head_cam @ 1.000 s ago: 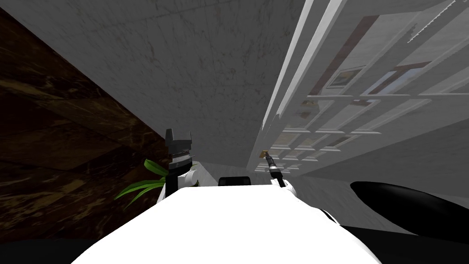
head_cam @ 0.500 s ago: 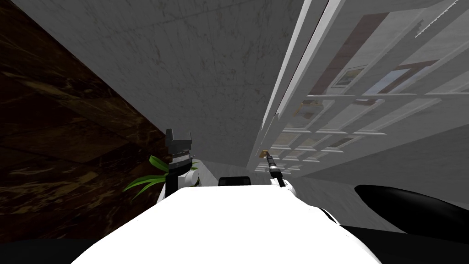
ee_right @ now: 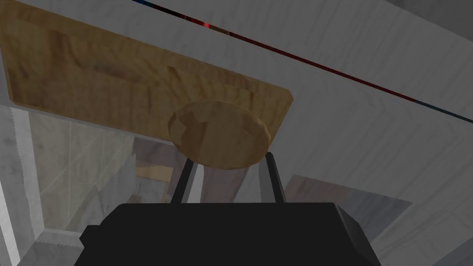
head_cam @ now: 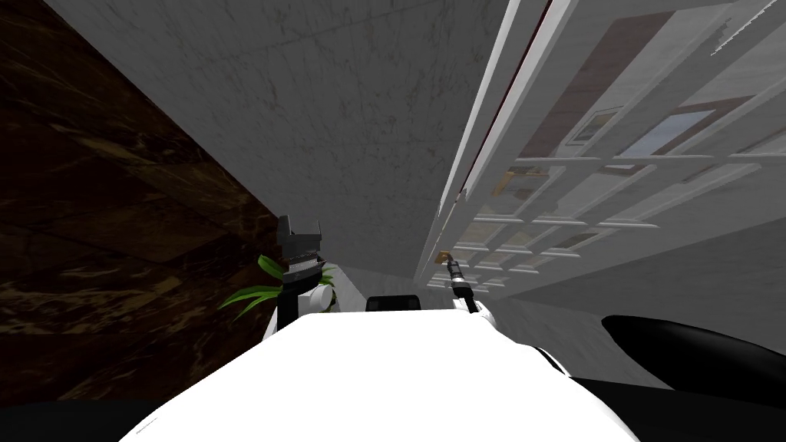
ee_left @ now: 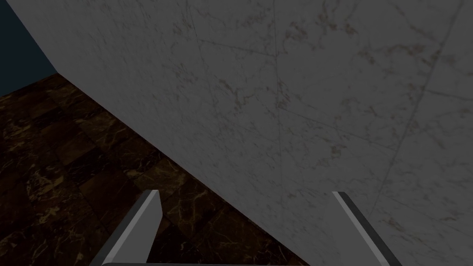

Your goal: Pull the door open

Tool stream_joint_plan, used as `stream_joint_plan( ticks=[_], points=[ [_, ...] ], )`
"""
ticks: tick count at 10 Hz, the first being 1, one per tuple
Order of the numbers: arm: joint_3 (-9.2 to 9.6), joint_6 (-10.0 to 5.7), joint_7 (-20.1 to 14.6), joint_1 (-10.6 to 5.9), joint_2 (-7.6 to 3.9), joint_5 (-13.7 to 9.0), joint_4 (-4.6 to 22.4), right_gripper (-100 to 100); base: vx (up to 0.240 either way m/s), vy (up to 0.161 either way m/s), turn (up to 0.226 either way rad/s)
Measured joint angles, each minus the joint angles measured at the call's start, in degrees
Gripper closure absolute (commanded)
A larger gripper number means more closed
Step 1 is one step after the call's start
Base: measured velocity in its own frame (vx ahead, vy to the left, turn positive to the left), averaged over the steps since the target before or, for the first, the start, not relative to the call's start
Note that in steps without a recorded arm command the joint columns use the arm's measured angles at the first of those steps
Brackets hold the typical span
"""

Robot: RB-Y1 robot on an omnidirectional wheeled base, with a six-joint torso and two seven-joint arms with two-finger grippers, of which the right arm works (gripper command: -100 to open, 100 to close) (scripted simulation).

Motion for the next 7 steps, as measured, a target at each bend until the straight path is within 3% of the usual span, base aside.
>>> stream_joint_plan(
  ticks=[1, 3, 5, 7],
  points=[
    [0.32, -0.23, -1.51, -0.27, -0.12, -0.75, 0.65, 100, -0.029, -0.014, 0.036],
    [0.91, 0.73, -4.17, 0.64, -0.04, -1.81, -1.0, 100, -0.041, -0.021, 0.068],
    [1.55, 0.21, -7.02, -0.07, -0.18, -3.33, 0.43, 100, -0.037, -0.023, 0.063],
    [2.19, 0.96, -9.74, 0.54, -0.2, -4.44, -0.63, 100, -0.03, -0.017, 0.049]
  ],
)
